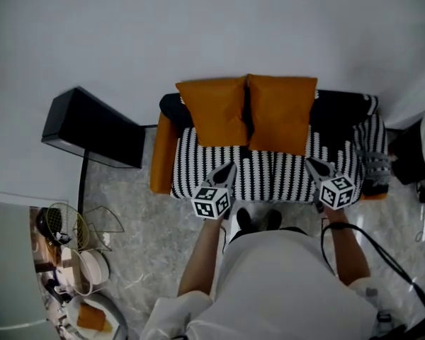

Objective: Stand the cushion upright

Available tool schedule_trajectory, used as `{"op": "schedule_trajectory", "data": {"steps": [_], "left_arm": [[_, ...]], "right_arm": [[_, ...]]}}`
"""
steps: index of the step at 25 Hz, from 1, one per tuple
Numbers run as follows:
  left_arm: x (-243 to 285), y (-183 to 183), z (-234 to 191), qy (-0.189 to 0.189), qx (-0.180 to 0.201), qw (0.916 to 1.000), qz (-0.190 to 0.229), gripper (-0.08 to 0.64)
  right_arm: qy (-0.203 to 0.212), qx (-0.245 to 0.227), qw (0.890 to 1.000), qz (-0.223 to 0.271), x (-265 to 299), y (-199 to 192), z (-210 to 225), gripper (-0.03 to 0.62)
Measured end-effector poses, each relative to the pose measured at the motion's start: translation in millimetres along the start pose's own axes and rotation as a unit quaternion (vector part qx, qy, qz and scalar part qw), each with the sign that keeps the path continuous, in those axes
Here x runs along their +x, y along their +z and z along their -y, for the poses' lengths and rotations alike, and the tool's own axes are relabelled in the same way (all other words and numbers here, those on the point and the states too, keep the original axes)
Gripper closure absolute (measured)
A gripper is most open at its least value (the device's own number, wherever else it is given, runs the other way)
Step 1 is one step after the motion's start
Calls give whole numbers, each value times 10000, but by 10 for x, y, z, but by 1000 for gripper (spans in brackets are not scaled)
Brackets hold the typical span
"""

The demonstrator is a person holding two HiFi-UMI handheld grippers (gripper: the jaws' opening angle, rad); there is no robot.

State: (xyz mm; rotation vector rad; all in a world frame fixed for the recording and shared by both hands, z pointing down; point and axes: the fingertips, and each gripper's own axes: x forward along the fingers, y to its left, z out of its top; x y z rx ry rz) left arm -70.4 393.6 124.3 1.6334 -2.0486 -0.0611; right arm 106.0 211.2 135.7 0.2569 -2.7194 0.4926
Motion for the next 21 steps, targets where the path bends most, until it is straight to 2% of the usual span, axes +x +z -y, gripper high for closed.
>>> {"op": "schedule_trajectory", "data": {"steps": [21], "left_arm": [[-153, 61, -274, -325, 99, 9994, -18, 558]], "right_arm": [[-287, 133, 9993, 182, 145, 31, -267, 551]]}}
